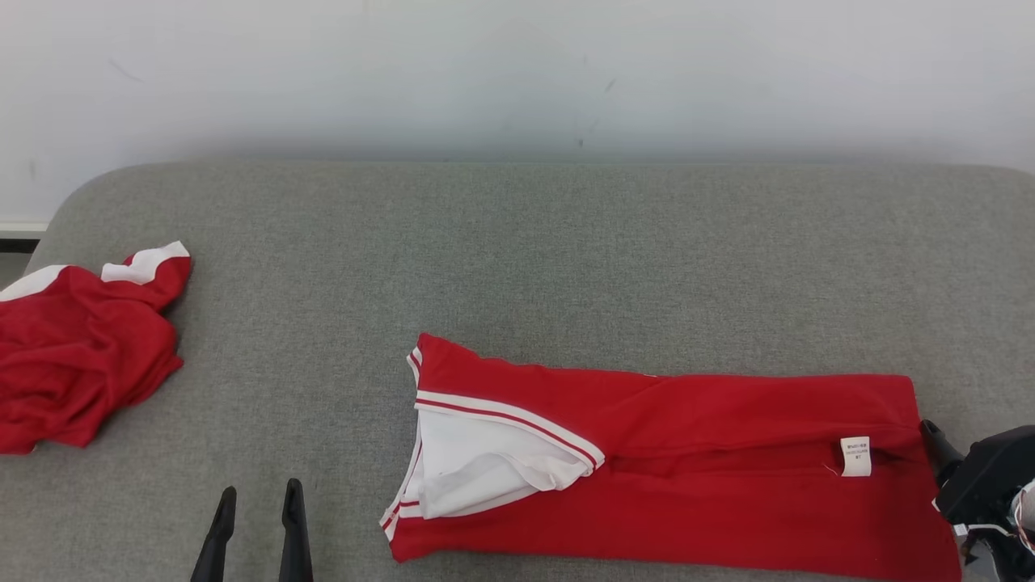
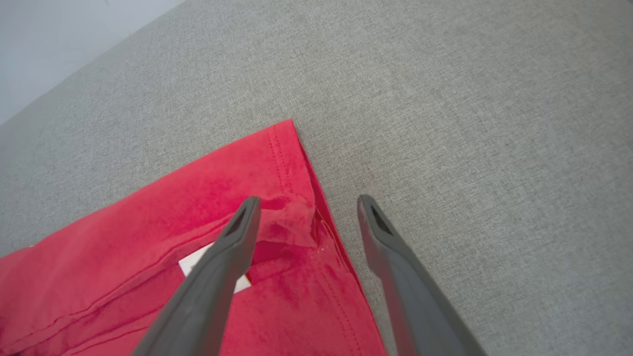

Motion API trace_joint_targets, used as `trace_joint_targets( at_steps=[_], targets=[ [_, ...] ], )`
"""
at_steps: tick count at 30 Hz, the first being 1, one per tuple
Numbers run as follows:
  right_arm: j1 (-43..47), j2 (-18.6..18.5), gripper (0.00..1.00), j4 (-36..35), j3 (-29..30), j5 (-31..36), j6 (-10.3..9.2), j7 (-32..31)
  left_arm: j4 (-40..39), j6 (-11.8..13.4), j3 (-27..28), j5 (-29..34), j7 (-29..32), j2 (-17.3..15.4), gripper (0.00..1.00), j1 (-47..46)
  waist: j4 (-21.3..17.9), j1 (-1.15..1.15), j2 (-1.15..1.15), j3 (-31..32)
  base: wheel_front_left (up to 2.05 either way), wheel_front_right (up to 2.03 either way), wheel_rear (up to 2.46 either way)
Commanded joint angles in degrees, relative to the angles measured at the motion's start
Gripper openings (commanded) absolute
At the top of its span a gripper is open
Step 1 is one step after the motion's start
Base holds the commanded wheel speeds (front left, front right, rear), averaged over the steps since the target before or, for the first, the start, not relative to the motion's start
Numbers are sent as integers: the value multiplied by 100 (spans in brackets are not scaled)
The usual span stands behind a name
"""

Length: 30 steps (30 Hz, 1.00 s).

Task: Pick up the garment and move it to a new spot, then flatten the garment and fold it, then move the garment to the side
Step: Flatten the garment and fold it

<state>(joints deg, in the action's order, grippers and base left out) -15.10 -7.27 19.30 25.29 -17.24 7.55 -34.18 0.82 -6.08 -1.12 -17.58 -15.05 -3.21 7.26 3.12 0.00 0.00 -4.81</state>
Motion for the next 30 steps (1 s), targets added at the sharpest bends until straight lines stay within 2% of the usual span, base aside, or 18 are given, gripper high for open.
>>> trace_joint_targets(
  at_steps=[1,13,17,26,27,28,29,30],
  targets=[
    [-68,-2,100,50,37,50,-14,48,15,-40,34,49,-15,20,100,-11,33,0,0,-50,0,0,0],
    [-362,-78,100,829,-5,413,-14,-21,209,-110,56,-83,-15,35,100,-148,111,0,0,-280,0,0,0],
    [-407,-82,100,1108,-155,465,-14,-328,415,-121,-8,-143,-15,36,100,-252,145,0,0,-342,0,0,0],
    [-336,-171,100,1084,-583,330,1,-705,616,-117,-70,-93,-15,36,100,-407,197,0,0,-419,0,0,0],
    [-332,-163,50,1075,-611,329,1,-732,618,-115,-66,-90,-15,36,100,-407,198,0,0,-421,0,0,0],
    [-326,-155,38,1066,-630,325,2,-748,624,-115,-64,-82,-15,37,100,-401,198,0,0,-422,0,0,0],
    [-326,-168,0,1054,-658,307,2,-760,630,-115,-62,-71,-15,36,100,-411,199,0,0,-424,0,0,0],
    [-328,-199,0,1043,-676,293,1,-744,635,-115,-55,-68,-15,36,100,-424,198,0,0,-424,0,0,0]
  ],
)
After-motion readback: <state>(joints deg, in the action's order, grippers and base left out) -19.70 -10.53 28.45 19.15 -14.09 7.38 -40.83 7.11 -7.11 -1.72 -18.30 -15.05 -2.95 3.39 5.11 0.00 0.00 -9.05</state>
